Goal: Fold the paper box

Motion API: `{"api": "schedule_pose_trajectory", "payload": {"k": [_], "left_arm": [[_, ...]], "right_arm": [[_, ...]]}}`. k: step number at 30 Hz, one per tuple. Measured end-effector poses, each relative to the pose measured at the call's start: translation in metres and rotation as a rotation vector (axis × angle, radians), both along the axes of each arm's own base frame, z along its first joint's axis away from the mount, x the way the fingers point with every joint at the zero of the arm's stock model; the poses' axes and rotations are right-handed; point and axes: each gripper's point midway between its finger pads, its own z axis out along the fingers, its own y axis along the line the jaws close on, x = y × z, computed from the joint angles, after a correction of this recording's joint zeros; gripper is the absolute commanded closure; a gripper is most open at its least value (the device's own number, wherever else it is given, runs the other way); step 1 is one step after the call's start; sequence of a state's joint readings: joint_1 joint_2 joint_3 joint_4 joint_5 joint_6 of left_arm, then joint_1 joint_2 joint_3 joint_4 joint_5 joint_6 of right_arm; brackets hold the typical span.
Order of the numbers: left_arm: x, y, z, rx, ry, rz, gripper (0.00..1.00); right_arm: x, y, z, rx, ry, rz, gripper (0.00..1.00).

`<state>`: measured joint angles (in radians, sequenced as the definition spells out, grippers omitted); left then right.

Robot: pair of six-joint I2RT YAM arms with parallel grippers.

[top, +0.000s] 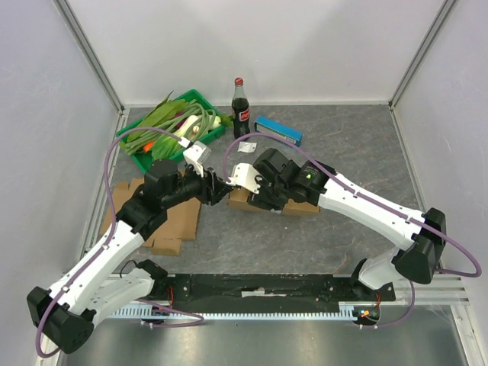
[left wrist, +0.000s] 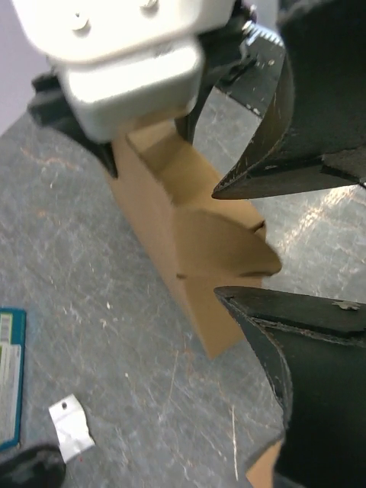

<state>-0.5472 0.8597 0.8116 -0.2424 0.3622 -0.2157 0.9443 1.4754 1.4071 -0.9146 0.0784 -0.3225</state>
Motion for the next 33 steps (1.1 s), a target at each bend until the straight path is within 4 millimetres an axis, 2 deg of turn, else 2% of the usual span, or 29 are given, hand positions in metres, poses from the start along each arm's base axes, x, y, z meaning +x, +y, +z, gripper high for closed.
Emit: {"api": "schedule_pose_trajectory", "payload": {"k": [2, 3, 5, 7, 12, 25, 33], "left_arm": [[0.009, 0.003, -0.005, 0.039, 0.002, 0.04, 0.5], [0.013, 0.005, -0.005, 0.052, -0.002, 0.057, 0.61], [0.019, 0.006, -0.001, 0.069, -0.01, 0.075, 0.69], [0.021, 0.005, 0.005, 0.077, -0.012, 0.073, 0.82], [0.02, -0.002, 0.006, 0.081, 0.021, 0.058, 0.97], [0.025, -0.005, 0.0, -0.024, 0.194, 0.229, 0.98], [0.029, -0.003, -0.006, -0.073, 0.218, 0.329, 0.98]], "right_arm": [[0.0, 0.0, 0.0, -0.001, 0.0, 0.002, 0.69], [0.0, 0.0, 0.0, -0.001, 0.0, 0.003, 0.69], [0.0, 0.0, 0.0, 0.0, 0.001, 0.003, 0.7], [0.0, 0.0, 0.0, -0.001, 0.001, 0.003, 0.7], [0.003, 0.002, 0.0, -0.003, 0.006, -0.005, 0.73], [0.008, 0.007, -0.003, -0.022, 0.021, -0.019, 0.74], [0.012, 0.01, -0.005, -0.027, 0.024, -0.037, 0.73]]}}
